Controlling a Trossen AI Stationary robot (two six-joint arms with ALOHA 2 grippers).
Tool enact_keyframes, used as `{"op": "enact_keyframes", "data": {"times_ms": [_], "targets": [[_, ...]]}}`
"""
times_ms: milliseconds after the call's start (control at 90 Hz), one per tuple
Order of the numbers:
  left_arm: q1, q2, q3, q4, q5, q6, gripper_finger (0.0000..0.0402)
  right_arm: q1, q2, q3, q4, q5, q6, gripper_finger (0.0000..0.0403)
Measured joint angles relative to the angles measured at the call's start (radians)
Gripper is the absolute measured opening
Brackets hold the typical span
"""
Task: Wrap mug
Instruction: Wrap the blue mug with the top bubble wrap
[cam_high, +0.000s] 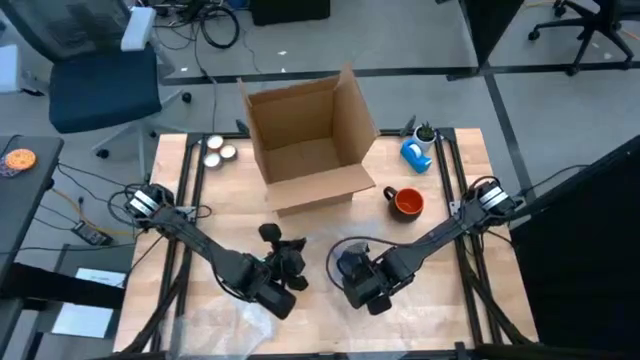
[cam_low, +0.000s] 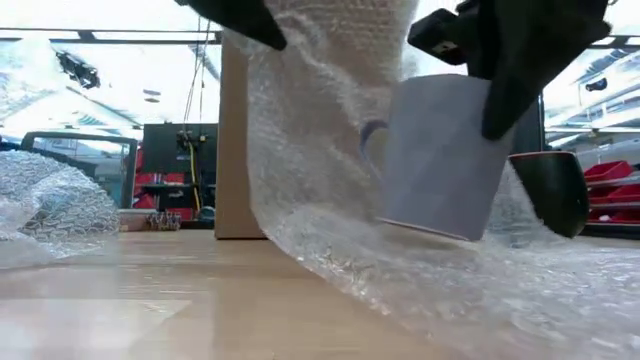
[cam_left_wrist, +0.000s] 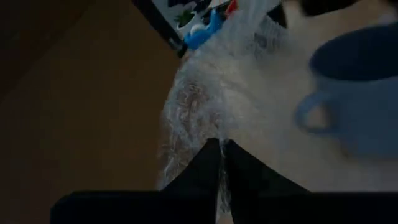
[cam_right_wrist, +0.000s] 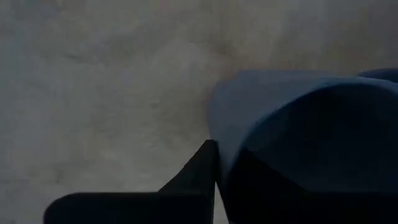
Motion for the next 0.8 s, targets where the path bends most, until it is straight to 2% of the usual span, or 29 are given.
{"op": "enact_keyframes", "data": {"times_ms": [211,556,800], "targets": [[0.003,0.001,-0.021,0.247,0.045,0.149,0.0,-0.006,0.0,0.0,-0.001,-0.019,-0.017,0.0018],[0.02,0.049,-0.022,0.371,0.131,0.189,0.0,-0.032,0.0,-0.008,-0.016,-0.034,-0.027,0.006],[0.038,0.086,-0.023,0.463,0.265,0.293,0.0,-0.025,0.0,-0.026,-0.019,0.0,-0.001,0.0065]]}}
